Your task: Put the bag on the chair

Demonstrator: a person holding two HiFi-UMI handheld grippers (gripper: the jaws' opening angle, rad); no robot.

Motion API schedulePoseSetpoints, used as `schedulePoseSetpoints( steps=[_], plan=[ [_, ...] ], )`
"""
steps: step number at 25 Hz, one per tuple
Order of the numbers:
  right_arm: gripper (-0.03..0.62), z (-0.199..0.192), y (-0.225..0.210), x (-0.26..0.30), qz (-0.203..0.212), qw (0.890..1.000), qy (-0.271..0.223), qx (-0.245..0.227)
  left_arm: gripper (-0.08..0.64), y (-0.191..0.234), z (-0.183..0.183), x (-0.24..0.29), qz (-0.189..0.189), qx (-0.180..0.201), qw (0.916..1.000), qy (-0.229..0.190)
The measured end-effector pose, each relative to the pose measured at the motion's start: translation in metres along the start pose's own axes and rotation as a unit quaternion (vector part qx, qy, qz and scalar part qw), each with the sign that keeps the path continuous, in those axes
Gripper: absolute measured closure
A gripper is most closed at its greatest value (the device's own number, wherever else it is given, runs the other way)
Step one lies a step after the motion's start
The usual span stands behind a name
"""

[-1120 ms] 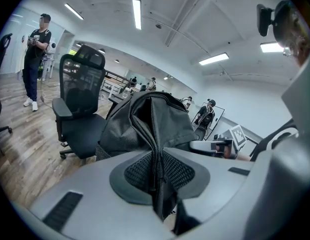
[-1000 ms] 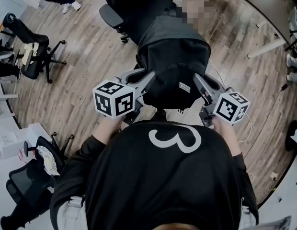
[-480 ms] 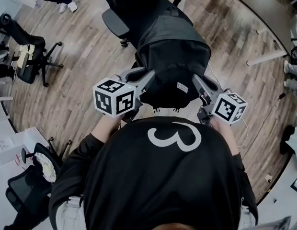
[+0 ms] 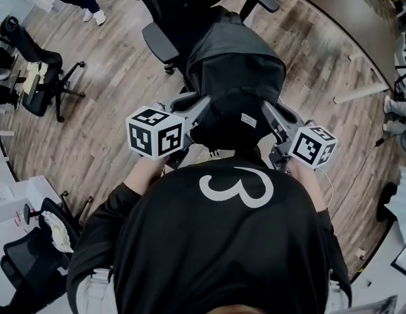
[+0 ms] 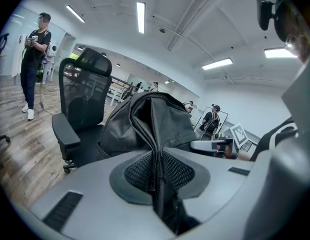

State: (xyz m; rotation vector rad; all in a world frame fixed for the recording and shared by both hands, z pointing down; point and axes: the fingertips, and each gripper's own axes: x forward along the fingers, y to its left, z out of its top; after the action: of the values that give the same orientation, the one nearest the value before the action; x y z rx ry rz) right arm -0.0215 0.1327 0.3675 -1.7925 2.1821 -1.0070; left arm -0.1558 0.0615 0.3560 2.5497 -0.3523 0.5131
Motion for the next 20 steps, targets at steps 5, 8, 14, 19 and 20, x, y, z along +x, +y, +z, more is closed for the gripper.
schedulePoseSetpoints(
  steps=[5, 8, 14, 19, 20],
  plan=[
    [0.522, 0.017, -0.018, 0.014, 0.019, 1.0, 0.016, 0.001, 0.489, 0.006, 0.016, 0.017, 0.022, -0.007, 0.9997, -0.008],
    [0.522, 0.031, -0.033, 0.025, 0.03, 0.999, 0.024, 0.001, 0.489, 0.013, 0.027, 0.033, 0.035, -0.01, 0.9993, -0.007],
    [0.522, 0.06, -0.067, 0.046, 0.054, 0.997, 0.046, -0.005, 0.489, 0.024, 0.045, 0.068, 0.067, -0.03, 0.9973, -0.008],
    [0.522, 0.102, -0.119, 0.067, 0.07, 0.995, 0.063, -0.009, 0.489, 0.034, 0.076, 0.125, 0.087, -0.04, 0.9954, -0.009],
    [0.522, 0.109, -0.127, 0.07, 0.073, 0.995, 0.066, -0.01, 0.489, 0.036, 0.081, 0.134, 0.09, -0.042, 0.995, -0.01]
  ],
)
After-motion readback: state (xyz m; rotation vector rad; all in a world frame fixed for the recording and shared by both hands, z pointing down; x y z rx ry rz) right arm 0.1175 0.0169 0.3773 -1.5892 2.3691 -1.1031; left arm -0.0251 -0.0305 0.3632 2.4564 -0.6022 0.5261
